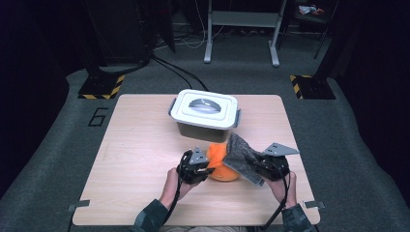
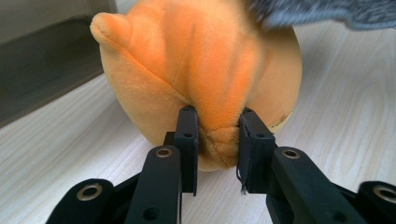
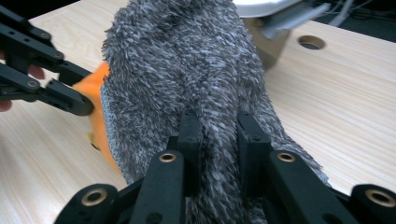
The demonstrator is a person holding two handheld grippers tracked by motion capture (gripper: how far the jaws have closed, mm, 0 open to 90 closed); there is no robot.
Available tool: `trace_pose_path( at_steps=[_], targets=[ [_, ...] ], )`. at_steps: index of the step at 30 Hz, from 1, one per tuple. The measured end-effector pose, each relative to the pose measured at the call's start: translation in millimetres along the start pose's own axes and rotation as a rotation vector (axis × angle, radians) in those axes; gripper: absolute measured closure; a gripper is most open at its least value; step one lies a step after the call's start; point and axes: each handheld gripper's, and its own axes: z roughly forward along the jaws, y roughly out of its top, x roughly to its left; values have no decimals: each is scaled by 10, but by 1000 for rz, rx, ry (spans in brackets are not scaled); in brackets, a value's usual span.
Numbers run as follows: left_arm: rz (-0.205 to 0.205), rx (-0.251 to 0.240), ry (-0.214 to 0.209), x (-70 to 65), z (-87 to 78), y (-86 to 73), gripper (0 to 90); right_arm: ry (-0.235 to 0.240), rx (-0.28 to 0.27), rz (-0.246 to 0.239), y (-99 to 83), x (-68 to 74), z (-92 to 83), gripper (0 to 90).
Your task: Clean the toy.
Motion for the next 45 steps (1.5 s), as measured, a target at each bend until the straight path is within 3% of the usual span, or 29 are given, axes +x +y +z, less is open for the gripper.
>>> trace_pose_path(
  at_steps=[10,15,20,26,33,38,45],
  targets=[
    [30,6,-7,-16,28,43,725,49,13,-48,131,135,215,742],
    [24,4,-14,-8,45,38,713,41,48,-51,70,124,343,727],
    [-9,-30,-7,-21,38,-3,629,43,47,-48,40,102,335,719],
    [21,-42,10,-51,33,-18,732,35,42,-60,71,129,302,733],
    [48,-45,-2,-58,30,11,746,54,10,-117,218,255,278,745],
    [39,-36,-7,-50,36,9,746,66,10,-134,257,340,388,749],
    [9,-32,-2,-42,59,-14,747,60,24,-135,198,325,420,752]
  ],
)
